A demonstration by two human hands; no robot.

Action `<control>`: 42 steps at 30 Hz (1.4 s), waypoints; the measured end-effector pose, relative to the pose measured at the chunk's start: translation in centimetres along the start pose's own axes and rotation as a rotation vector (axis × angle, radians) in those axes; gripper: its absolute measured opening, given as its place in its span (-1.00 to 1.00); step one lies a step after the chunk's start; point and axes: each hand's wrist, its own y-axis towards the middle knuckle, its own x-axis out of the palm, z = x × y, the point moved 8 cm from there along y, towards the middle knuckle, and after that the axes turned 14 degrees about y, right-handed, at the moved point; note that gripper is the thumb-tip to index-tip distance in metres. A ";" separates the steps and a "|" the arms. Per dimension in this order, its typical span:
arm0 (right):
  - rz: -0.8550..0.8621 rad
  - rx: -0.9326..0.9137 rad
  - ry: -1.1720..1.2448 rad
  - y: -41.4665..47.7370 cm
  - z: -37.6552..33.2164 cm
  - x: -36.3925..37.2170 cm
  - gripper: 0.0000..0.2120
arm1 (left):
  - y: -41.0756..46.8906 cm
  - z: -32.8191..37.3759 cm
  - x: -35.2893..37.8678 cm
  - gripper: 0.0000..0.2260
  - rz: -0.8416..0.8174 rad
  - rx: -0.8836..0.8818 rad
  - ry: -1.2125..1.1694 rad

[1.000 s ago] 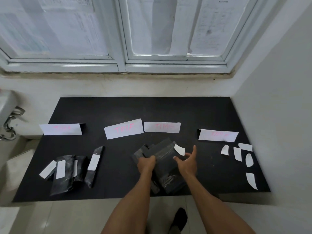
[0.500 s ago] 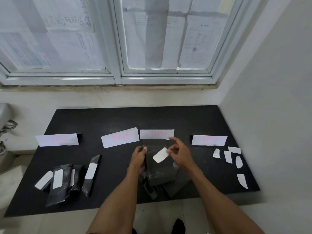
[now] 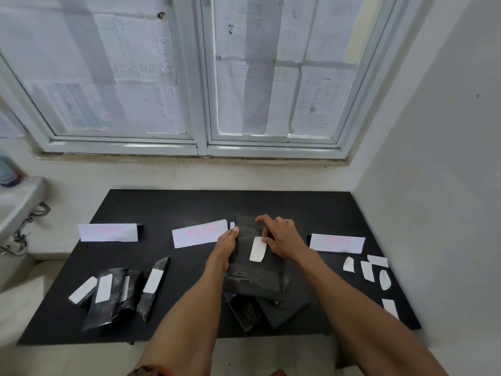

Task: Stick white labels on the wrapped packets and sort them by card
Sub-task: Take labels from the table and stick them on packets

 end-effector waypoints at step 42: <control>0.663 0.860 0.690 -5.9 7.2 -0.3 -0.31 | -0.5 3.4 2.6 0.12 -0.161 0.210 0.504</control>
